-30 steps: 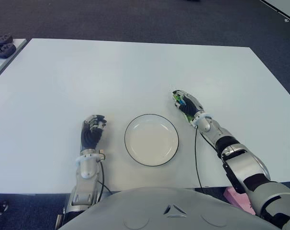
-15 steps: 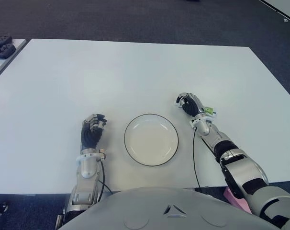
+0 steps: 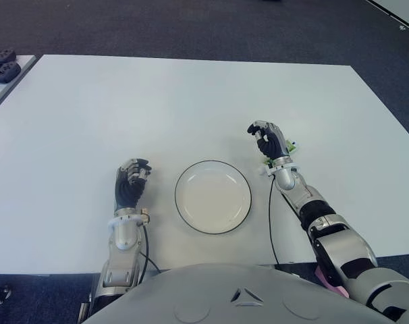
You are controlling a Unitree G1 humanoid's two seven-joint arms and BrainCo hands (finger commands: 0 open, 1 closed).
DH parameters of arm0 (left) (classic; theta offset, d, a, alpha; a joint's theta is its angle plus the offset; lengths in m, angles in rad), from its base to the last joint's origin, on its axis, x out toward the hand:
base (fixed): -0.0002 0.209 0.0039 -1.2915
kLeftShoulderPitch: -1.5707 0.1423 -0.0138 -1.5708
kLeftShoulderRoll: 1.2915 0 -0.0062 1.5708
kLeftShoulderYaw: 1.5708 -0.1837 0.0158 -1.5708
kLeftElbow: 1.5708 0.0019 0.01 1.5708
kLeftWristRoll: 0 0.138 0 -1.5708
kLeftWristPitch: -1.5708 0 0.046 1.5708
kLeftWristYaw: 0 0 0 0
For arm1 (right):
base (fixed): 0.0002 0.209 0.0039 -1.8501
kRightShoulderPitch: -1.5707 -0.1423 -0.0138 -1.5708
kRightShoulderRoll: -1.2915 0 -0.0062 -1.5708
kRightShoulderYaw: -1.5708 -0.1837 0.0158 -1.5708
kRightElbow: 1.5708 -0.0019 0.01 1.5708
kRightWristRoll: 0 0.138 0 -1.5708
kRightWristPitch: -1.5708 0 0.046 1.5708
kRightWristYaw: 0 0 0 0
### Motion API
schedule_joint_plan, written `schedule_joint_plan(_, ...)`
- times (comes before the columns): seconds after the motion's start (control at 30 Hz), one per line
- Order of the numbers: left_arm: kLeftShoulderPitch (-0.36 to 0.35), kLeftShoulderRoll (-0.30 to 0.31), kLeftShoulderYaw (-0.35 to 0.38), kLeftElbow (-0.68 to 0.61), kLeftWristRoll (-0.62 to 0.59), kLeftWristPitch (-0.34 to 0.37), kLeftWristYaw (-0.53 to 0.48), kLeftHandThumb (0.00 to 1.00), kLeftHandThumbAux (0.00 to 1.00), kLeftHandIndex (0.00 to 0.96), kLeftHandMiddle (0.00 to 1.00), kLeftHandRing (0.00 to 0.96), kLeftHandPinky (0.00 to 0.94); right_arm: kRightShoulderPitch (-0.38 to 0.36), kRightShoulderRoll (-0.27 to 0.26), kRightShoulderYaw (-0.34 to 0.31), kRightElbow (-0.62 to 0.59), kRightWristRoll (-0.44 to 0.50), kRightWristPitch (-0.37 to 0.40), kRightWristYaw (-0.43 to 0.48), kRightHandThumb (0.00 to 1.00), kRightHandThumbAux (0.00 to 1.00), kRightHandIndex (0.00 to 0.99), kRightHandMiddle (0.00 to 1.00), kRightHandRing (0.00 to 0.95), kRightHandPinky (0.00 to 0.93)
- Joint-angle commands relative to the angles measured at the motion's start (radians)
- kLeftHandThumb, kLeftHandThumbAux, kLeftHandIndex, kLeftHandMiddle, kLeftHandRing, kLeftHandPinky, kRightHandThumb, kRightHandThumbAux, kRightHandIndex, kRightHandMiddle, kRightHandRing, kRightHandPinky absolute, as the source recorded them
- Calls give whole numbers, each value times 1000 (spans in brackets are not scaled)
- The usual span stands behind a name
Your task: Put the toothpaste on the table into the plate.
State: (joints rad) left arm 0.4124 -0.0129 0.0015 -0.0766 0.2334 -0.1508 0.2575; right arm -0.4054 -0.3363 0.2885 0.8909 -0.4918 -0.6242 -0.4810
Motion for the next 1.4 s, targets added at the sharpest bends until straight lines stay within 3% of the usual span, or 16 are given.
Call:
schedule_joint_plan(0.03, -5, -5, 8, 12, -9, -4, 3, 708, 723, 428, 502, 517, 542, 26, 6, -32, -46, 39, -10, 36, 954, 652, 458, 477, 452, 514)
schedule_joint_plan(0.47, -8, -9, 12, 21, -8, -20, -1, 707, 723, 427, 500, 516, 539, 65, 4, -83, -179, 75, 4, 111, 952, 656, 465, 464, 437, 498)
schedule_joint_plan(0.6, -9, -14, 11, 17, -8, -13, -1, 708, 723, 427, 500, 515, 537, 109, -22, -102, -342, 111, 52, 218, 949, 657, 444, 453, 471, 493)
schedule_joint_plan(0.63, -9, -15, 11, 15, -7, -9, 0, 708, 723, 427, 500, 514, 537, 122, -40, -103, -392, 104, 73, 248, 948, 658, 439, 448, 476, 489)
schedule_joint_plan(0.7, -9, -17, 10, 13, -4, -4, 1, 708, 723, 427, 498, 513, 531, 138, -73, -107, -456, 86, 105, 296, 814, 686, 424, 348, 350, 384)
schedule_joint_plan(0.83, -8, -19, 9, 12, -1, -6, 0, 706, 723, 427, 496, 510, 529, 146, -144, -113, -512, 37, 141, 367, 775, 505, 228, 174, 201, 250)
schedule_joint_plan(1.1, -9, -24, 8, 13, 3, -4, 2, 706, 723, 427, 496, 511, 531, 122, -233, -113, -534, -37, 133, 401, 738, 410, 87, 41, 69, 140)
schedule_joint_plan(1.23, -10, -27, 8, 12, 3, -5, 2, 706, 723, 427, 497, 511, 537, 102, -273, -110, -544, -51, 130, 442, 712, 389, 47, 9, 15, 43)
schedule_joint_plan(1.4, -10, -30, 6, 13, 5, -4, 4, 706, 723, 427, 497, 513, 537, 61, -360, -94, -537, -83, 92, 522, 661, 332, 9, 1, 2, 7)
